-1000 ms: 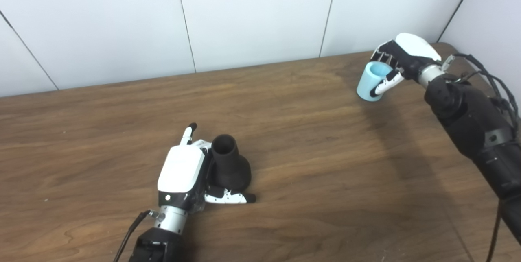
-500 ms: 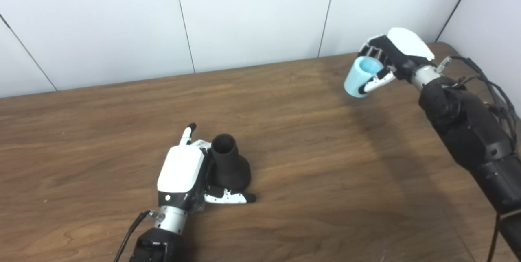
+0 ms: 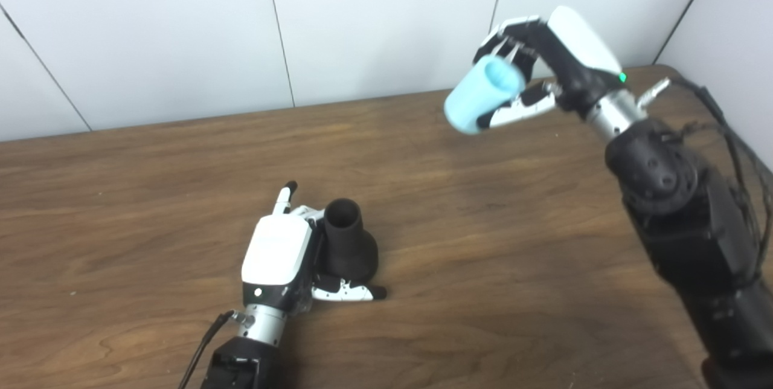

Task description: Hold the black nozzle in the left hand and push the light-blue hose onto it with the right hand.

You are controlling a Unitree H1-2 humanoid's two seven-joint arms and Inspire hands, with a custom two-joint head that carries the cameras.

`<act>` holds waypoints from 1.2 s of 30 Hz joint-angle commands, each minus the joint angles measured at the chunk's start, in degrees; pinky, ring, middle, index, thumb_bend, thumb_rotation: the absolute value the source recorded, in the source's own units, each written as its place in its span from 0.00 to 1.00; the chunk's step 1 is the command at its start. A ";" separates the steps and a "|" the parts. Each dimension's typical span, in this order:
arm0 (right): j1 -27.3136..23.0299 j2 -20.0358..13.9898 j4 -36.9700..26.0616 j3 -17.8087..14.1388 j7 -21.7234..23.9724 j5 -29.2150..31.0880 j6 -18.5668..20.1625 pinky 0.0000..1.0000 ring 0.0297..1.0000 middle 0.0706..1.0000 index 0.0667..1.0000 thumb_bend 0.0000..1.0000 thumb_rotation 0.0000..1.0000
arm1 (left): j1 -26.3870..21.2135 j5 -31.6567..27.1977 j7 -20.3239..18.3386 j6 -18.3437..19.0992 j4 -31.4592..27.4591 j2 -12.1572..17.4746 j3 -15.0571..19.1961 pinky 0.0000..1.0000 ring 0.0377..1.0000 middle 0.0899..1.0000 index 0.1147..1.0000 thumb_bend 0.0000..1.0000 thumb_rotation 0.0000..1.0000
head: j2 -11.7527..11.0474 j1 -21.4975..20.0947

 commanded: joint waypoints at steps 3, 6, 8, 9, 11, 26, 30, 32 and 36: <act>-0.46 1.08 -6.21 -0.94 0.82 0.64 1.94 0.29 0.33 0.39 0.50 0.52 0.00 | 1.73 0.54 -3.88 0.49 0.09 -0.55 -1.80 1.00 0.65 0.44 0.42 0.52 0.00 | 0.22 1.08; 0.25 3.65 -8.90 -1.70 2.28 1.51 2.70 0.28 0.32 0.39 0.50 0.52 0.00 | 1.94 0.74 -4.10 0.83 -0.25 -0.56 -2.05 1.00 0.65 0.43 0.42 0.53 0.00 | 0.29 2.00; 0.71 4.64 -10.47 -1.56 2.67 1.39 2.69 0.27 0.32 0.39 0.50 0.52 0.00 | 2.02 0.68 -4.19 0.87 -0.32 -0.50 -2.18 1.00 0.66 0.44 0.42 0.52 0.00 | 0.41 2.59; 1.05 5.21 -11.39 -1.41 2.96 1.19 2.69 0.27 0.32 0.39 0.50 0.52 0.00 | 2.05 0.61 -4.34 0.91 -0.36 -0.51 -2.22 1.00 0.66 0.44 0.42 0.52 0.00 | 0.49 2.95; 1.67 5.89 -12.84 -0.97 3.28 0.94 2.60 0.28 0.32 0.39 0.50 0.52 0.00 | 2.06 0.58 -4.25 0.72 -0.30 -0.50 -2.33 1.00 0.66 0.43 0.42 0.52 0.00 | 0.56 3.52; 5.42 11.17 -16.20 0.27 3.27 5.87 2.05 0.28 0.33 0.39 0.50 0.52 0.00 | 1.96 0.45 -3.73 0.55 0.82 -1.38 -2.86 1.00 0.67 0.42 0.43 0.53 0.00 | 0.49 4.55; 5.71 11.04 -15.73 0.93 3.50 5.54 1.41 0.29 0.34 0.40 0.49 0.52 0.00 | 1.87 0.31 -3.52 0.48 0.89 -1.51 -2.73 1.00 0.67 0.42 0.43 0.53 0.00 | 0.45 4.46; 5.69 11.02 -15.57 1.16 3.50 5.67 1.13 0.29 0.34 0.40 0.49 0.52 0.00 | 1.80 0.37 -3.74 0.64 0.92 -1.61 -2.75 1.00 0.67 0.43 0.43 0.53 0.00 | 0.41 4.67; 5.29 10.98 -15.00 1.80 3.45 5.91 0.24 0.28 0.33 0.40 0.49 0.52 0.00 | 1.74 0.47 -4.46 1.24 0.82 -2.04 -2.89 1.00 0.67 0.43 0.42 0.53 0.00 | 0.37 4.87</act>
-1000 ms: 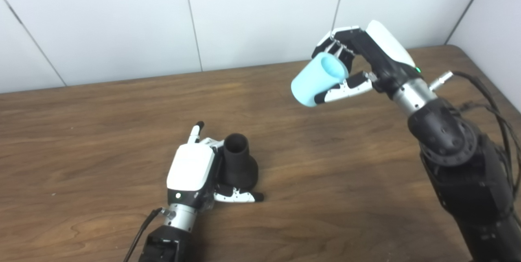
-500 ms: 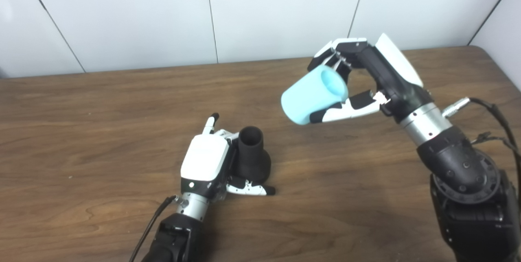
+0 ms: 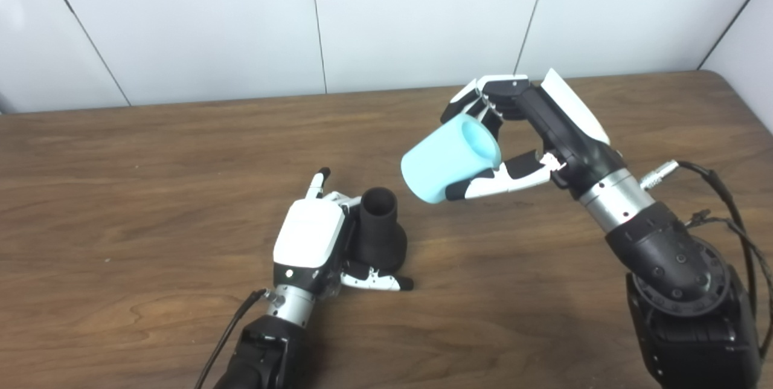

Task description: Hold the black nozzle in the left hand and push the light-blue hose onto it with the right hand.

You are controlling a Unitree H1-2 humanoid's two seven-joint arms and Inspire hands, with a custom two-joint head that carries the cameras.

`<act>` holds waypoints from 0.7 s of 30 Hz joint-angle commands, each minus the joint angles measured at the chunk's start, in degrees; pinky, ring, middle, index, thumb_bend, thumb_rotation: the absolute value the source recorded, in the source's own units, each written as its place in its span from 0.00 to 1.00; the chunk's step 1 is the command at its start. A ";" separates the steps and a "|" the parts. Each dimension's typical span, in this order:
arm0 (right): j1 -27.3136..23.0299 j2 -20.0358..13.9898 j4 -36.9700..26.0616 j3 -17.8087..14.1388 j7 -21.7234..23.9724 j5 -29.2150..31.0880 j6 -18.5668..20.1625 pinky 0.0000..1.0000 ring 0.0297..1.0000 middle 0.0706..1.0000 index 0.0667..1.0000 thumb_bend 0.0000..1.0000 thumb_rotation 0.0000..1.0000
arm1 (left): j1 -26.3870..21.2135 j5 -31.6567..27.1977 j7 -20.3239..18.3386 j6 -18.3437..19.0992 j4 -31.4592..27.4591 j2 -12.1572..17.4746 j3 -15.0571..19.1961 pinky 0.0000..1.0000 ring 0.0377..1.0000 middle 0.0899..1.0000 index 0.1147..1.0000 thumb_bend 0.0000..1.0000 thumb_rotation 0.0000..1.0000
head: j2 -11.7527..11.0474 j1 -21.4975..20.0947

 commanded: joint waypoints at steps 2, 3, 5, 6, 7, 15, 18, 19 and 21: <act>-2.05 -0.71 -0.56 0.36 -0.66 0.80 -2.62 0.28 0.33 0.40 0.50 0.52 0.00 | 1.43 -0.48 -3.06 -0.56 1.64 -1.13 -2.08 1.00 0.67 0.43 0.42 0.53 0.00 | -0.03 -0.07; -2.19 -0.76 -0.34 0.70 -0.58 0.85 -2.83 0.28 0.33 0.40 0.49 0.52 0.00 | 1.44 -0.52 -2.96 -0.58 1.70 -1.20 -2.06 1.00 0.67 0.43 0.42 0.53 0.00 | -0.07 -0.10; -2.49 -0.85 -0.06 1.41 -0.41 0.74 -2.91 0.28 0.33 0.40 0.49 0.52 0.00 | 1.45 -0.55 -2.71 -0.63 1.76 -1.30 -2.01 1.00 0.67 0.43 0.43 0.53 0.00 | -0.12 -0.04; -2.65 -0.84 0.03 1.83 -0.34 0.57 -2.78 0.28 0.33 0.40 0.49 0.52 0.00 | 1.45 -0.45 -2.64 -0.63 1.75 -1.29 -2.02 1.00 0.67 0.43 0.43 0.53 0.00 | -0.12 -0.03; -2.77 -0.85 0.11 2.18 -0.31 0.45 -2.70 0.28 0.33 0.40 0.50 0.52 0.00 | 1.45 -0.28 -2.64 -0.60 1.72 -1.27 -2.05 1.00 0.67 0.43 0.43 0.53 0.00 | -0.08 0.02; -3.41 0.46 1.39 3.95 -1.04 -0.34 -2.64 0.27 0.32 0.39 0.50 0.52 0.00 | 1.68 -0.49 -3.20 -0.49 0.86 -1.12 -1.99 1.00 0.68 0.42 0.43 0.53 0.00 | 0.34 -0.10; -3.44 0.44 1.97 4.43 -1.41 -1.17 -3.35 0.27 0.32 0.39 0.50 0.52 0.00 | 1.67 -0.04 -3.44 -0.29 0.59 -1.04 -2.11 1.00 0.67 0.43 0.43 0.53 0.00 | 0.62 -0.11; -3.49 0.40 2.14 4.54 -1.53 -1.32 -3.60 0.27 0.32 0.39 0.50 0.52 0.00 | 1.67 0.16 -3.58 -0.17 0.46 -1.01 -2.16 1.00 0.67 0.43 0.43 0.53 0.00 | 0.68 -0.10; -3.43 0.37 2.70 4.62 -1.91 -1.37 -4.43 0.27 0.32 0.39 0.50 0.52 0.00 | 1.68 0.30 -3.78 -0.07 0.24 -0.97 -2.19 1.00 0.67 0.43 0.42 0.53 0.00 | 0.89 -0.18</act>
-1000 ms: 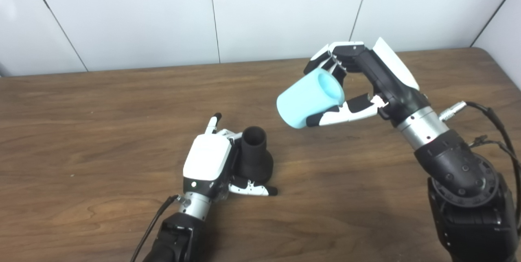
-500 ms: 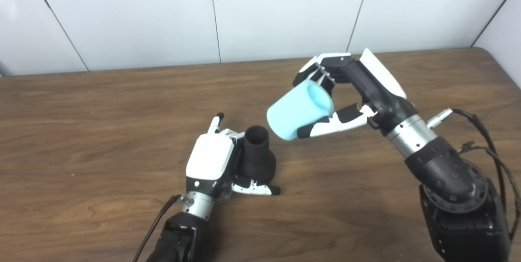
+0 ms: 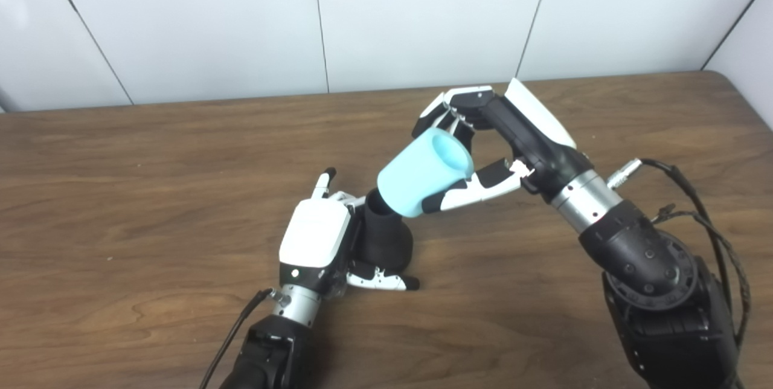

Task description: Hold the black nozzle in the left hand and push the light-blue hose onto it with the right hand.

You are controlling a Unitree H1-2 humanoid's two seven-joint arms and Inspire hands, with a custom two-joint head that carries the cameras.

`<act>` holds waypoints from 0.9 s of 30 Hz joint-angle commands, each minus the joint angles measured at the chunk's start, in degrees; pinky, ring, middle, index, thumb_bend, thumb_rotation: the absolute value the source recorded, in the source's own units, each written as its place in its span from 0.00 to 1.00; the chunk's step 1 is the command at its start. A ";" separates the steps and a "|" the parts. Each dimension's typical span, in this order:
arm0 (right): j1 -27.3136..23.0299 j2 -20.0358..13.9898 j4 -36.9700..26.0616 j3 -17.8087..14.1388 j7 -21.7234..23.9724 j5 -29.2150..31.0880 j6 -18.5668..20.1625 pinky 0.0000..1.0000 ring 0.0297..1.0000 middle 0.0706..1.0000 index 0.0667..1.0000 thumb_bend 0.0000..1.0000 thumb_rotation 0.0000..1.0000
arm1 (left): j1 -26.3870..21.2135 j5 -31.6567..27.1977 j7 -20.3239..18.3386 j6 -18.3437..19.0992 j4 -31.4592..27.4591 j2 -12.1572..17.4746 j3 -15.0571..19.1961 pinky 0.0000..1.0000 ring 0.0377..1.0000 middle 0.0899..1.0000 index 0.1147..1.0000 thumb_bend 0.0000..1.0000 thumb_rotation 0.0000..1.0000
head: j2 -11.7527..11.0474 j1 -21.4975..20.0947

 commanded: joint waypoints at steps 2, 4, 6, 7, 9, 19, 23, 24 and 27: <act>-1.53 0.04 0.24 -0.40 -2.03 -0.44 -3.67 0.27 0.32 0.39 0.50 0.52 0.00 | 1.61 -0.11 -3.53 -0.25 0.29 -0.58 -1.84 1.00 0.67 0.43 0.42 0.53 0.00 | 0.00 0.02; -1.28 0.03 0.68 -0.47 -2.36 -0.52 -4.42 0.27 0.32 0.39 0.50 0.52 0.00 | 1.73 -0.28 -3.60 -0.30 0.07 -0.57 -1.79 1.00 0.67 0.43 0.42 0.53 0.00 | 0.08 0.05; -1.05 0.01 0.96 -0.47 -2.62 -0.73 -5.15 0.28 0.32 0.39 0.50 0.52 0.00 | 1.80 -0.21 -3.53 -0.40 -0.01 -0.49 -1.79 1.00 0.67 0.43 0.43 0.53 0.00 | 0.11 0.10; -0.98 0.02 1.01 -0.47 -2.68 -0.79 -5.32 0.28 0.33 0.39 0.50 0.52 0.00 | 1.83 -0.18 -3.49 -0.44 -0.04 -0.46 -1.78 1.00 0.67 0.43 0.42 0.53 0.00 | 0.11 0.10; -0.79 -0.01 1.23 -0.32 -2.91 -0.91 -6.05 0.28 0.33 0.39 0.50 0.52 0.00 | 1.84 0.02 -3.49 -0.39 -0.13 -0.44 -1.80 1.00 0.67 0.43 0.42 0.53 0.00 | 0.18 -0.01; -0.09 0.36 1.56 0.88 -2.71 -1.28 -6.72 0.27 0.31 0.39 0.50 0.52 0.00 | 1.58 0.01 -3.44 -0.45 0.16 -0.72 -1.90 1.00 0.66 0.43 0.42 0.53 0.00 | 0.18 -0.10; 0.38 0.76 1.75 1.42 -2.30 -0.30 -6.89 0.27 0.32 0.40 0.50 0.52 0.00 | 1.48 -0.19 -3.63 -0.42 -0.04 -0.88 -1.87 1.00 0.66 0.43 0.42 0.53 0.00 | 0.10 -0.18; 0.51 0.79 1.73 1.60 -2.23 -0.21 -7.00 0.27 0.32 0.39 0.50 0.52 0.00 | 1.41 -0.14 -3.68 -0.39 -0.03 -0.91 -1.90 1.00 0.66 0.43 0.42 0.53 0.00 | 0.11 -0.13; 0.85 0.84 1.68 2.34 -1.76 -0.13 -7.07 0.28 0.32 0.39 0.50 0.52 0.00 | 1.29 -0.07 -3.71 -0.29 0.02 -1.15 -1.97 1.00 0.66 0.43 0.43 0.53 0.00 | 0.12 -0.03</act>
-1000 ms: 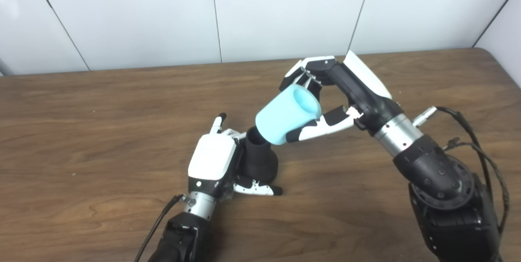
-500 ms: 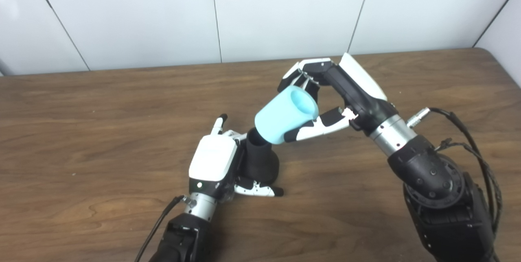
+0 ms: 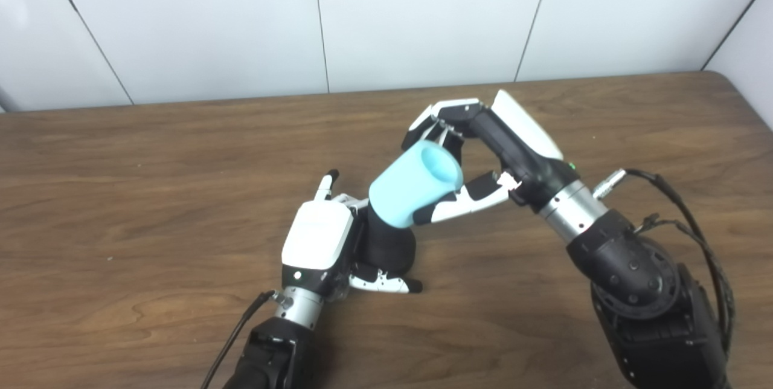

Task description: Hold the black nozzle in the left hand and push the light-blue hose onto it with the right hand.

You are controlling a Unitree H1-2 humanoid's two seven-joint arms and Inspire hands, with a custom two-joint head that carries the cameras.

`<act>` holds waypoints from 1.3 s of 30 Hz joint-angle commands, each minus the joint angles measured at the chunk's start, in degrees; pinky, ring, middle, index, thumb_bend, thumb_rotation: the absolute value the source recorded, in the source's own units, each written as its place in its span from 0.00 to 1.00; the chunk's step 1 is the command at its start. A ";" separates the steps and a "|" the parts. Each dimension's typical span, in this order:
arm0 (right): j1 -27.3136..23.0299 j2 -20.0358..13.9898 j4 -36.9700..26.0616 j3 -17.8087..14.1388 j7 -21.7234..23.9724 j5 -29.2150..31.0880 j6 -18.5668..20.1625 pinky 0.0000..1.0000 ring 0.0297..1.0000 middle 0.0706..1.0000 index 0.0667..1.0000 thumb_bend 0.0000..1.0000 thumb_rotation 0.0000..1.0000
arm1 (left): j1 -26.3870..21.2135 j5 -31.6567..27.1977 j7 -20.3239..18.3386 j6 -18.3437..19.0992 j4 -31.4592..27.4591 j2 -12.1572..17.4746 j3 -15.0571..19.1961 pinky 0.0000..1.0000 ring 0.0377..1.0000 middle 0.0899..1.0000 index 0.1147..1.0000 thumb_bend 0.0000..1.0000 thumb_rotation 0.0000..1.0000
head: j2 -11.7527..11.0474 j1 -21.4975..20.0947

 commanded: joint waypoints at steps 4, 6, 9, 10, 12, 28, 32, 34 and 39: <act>-0.37 -0.01 -0.17 0.92 -0.25 0.84 -3.36 0.29 0.32 0.39 0.50 0.52 0.00 | 0.85 0.10 -3.47 -0.13 0.50 -1.31 -2.06 1.00 0.66 0.42 0.43 0.53 0.00 | 0.09 0.09; -0.19 -0.07 0.21 1.07 -0.41 0.89 -4.03 0.29 0.32 0.40 0.50 0.52 0.00 | 0.81 0.15 -3.41 -0.16 0.63 -1.46 -2.17 1.00 0.66 0.42 0.43 0.53 0.00 | 0.06 0.17; -0.06 -0.14 0.75 1.36 -0.33 0.50 -4.68 0.29 0.33 0.40 0.50 0.52 0.00 | 0.78 0.11 -3.28 -0.27 0.64 -1.58 -2.25 1.00 0.65 0.42 0.43 0.53 0.00 | 0.10 0.14; -0.02 -0.13 0.86 1.41 -0.26 0.55 -4.61 0.30 0.33 0.40 0.50 0.52 0.00 | 0.77 0.12 -3.23 -0.28 0.69 -1.64 -2.27 1.00 0.66 0.42 0.43 0.53 0.00 | 0.13 0.22; -0.02 -0.13 1.02 1.43 -0.21 0.72 -4.53 0.30 0.33 0.40 0.50 0.52 0.00 | 0.74 0.24 -3.15 -0.21 0.84 -1.76 -2.34 1.00 0.66 0.42 0.43 0.53 0.00 | 0.09 0.28; -5.53 -1.18 1.06 1.50 1.34 -0.96 -4.36 0.29 0.33 0.40 0.50 0.52 0.00 | 1.01 1.39 -4.83 1.56 0.88 -2.25 -3.78 1.00 0.68 0.47 0.40 0.52 0.00 | -0.07 0.47; -7.22 -1.53 1.11 0.74 1.94 -0.68 -3.80 0.29 0.32 0.40 0.50 0.52 0.00 | 1.13 1.62 -4.68 1.65 1.23 -2.34 -4.19 1.00 0.68 0.47 0.40 0.52 0.00 | -0.16 0.63; -8.04 -1.87 1.19 0.63 2.03 -1.50 -3.92 0.29 0.33 0.40 0.50 0.52 0.00 | 1.06 1.70 -4.52 1.66 1.44 -2.38 -4.31 1.00 0.68 0.46 0.40 0.52 0.00 | -0.19 0.65; -9.94 -2.72 1.91 0.39 2.62 -1.70 -4.20 0.31 0.34 0.41 0.48 0.53 0.00 | 0.81 2.09 -4.66 1.92 1.61 -2.42 -4.63 1.00 0.68 0.46 0.40 0.52 0.00 | -0.24 0.32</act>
